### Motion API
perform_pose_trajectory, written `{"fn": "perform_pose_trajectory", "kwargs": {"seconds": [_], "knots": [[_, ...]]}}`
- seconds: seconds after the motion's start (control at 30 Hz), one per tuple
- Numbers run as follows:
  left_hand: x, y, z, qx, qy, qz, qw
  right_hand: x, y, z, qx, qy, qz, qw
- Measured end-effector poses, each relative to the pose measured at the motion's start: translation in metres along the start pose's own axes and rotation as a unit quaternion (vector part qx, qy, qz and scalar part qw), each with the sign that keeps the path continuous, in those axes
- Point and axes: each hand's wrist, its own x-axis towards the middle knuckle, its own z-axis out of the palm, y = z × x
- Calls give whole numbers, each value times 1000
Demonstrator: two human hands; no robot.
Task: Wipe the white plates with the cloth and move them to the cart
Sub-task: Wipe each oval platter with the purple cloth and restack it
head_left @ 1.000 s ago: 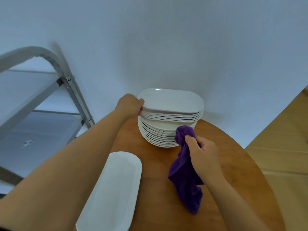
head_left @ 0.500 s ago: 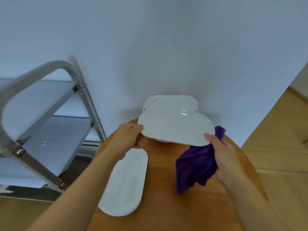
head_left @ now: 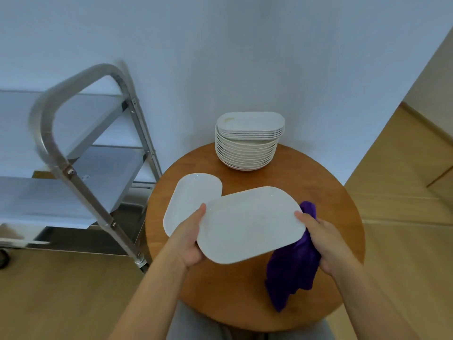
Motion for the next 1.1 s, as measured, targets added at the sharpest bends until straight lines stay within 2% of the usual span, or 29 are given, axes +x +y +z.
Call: {"fn": "perform_pose_trajectory", "kwargs": {"seconds": [0.07, 0.13, 0.23, 0.3, 0.37, 0.4, 0.47, 0.6, 0.77, 0.87, 1.03, 1.1], "knots": [[-7, -13, -3, -3, 1, 20, 1000, -7, 5, -4, -68, 106, -133, 983], [-13, -23, -2, 5, 8, 33, 999, -17, 2, -8, -124, 200, -286, 929], [-21, -34, 6, 17, 30, 57, 998, -23, -5, -3, -259, 202, -405, 853], [-27, -40, 12, 29, 42, 78, 996, -20, -3, 9, -396, 192, -381, 813], [-30, -46, 18, 31, 42, 94, 994, -17, 4, 26, -560, 182, -287, 756], [-30, -48, 20, 36, 45, 99, 993, -16, 8, 34, -603, 173, -252, 737], [-30, -51, 22, 44, 54, 103, 992, -18, 14, 49, -620, 158, -240, 730], [-27, -53, 22, 50, 42, 102, 993, -30, 28, 80, -588, 108, -329, 731], [-29, -49, 16, 22, 50, 125, 991, -58, 54, 107, -567, 25, -445, 693], [-30, -47, 11, 1, 60, 105, 993, -64, 57, 102, -547, -30, -476, 688], [-32, -42, 12, -9, 76, 83, 994, -69, 57, 79, -465, -121, -514, 711], [-31, -38, 14, -5, 75, 69, 995, -69, 58, 64, -475, -142, -537, 682]]}}
